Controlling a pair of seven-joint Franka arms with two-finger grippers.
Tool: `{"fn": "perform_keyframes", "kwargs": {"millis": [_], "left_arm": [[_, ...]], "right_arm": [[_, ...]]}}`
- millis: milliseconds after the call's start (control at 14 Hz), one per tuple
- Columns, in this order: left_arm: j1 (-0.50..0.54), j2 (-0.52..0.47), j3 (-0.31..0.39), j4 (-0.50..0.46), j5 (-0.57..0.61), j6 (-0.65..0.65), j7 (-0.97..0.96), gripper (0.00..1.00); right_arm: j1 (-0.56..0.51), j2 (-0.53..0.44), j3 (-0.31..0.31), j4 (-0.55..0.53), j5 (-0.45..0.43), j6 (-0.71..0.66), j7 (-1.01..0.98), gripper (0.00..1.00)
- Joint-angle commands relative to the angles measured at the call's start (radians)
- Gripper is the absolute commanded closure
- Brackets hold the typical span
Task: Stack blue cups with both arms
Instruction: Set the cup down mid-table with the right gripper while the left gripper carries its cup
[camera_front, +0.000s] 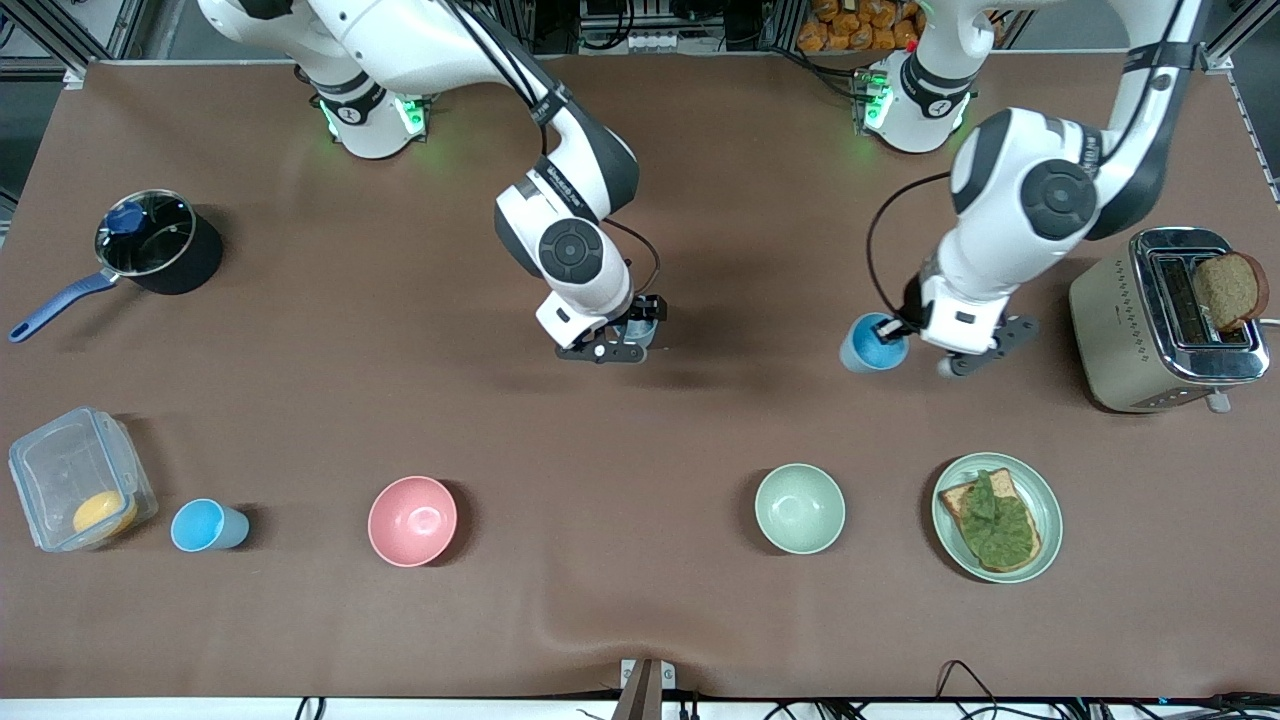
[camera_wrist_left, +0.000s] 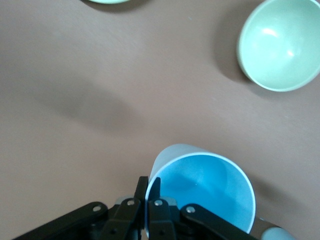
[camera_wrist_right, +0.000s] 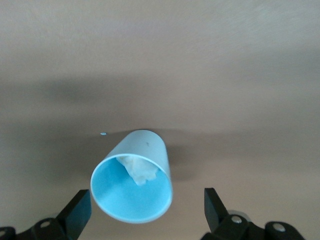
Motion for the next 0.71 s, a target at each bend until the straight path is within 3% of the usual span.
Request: {"fn": "perform_keyframes", "kwargs": {"millis": [0,143,429,643], "left_arm": [[-0.037,0.048,-0.055,0.071,-0.018,-0.016,-0.125,1.0],[-0.109,0.093,-0.06,0.121,-0.009,-0.014,-0.24,1.0],[-0.256,0.24,-0.06,0.245,0.08,-0.011,-0.487,1.0],[-0.371,0.366,-0.058,0.338,0.142,-0.011,-0.624,1.0]], "right_arm": [[-0.102,-0.034,0.009,0.132,0.006,-0.217,-0.05,0.0],[-0.151,-0.05,0.006,0.179,-0.002,-0.311,-0.156,0.0],[-0.3,-0.112,0.004,0.183,-0.014,-0.325,-0.3,0.0],[-0.415,-0.156,0.006,0.183,-0.103,-0.325,-0.435,0.0]]}}
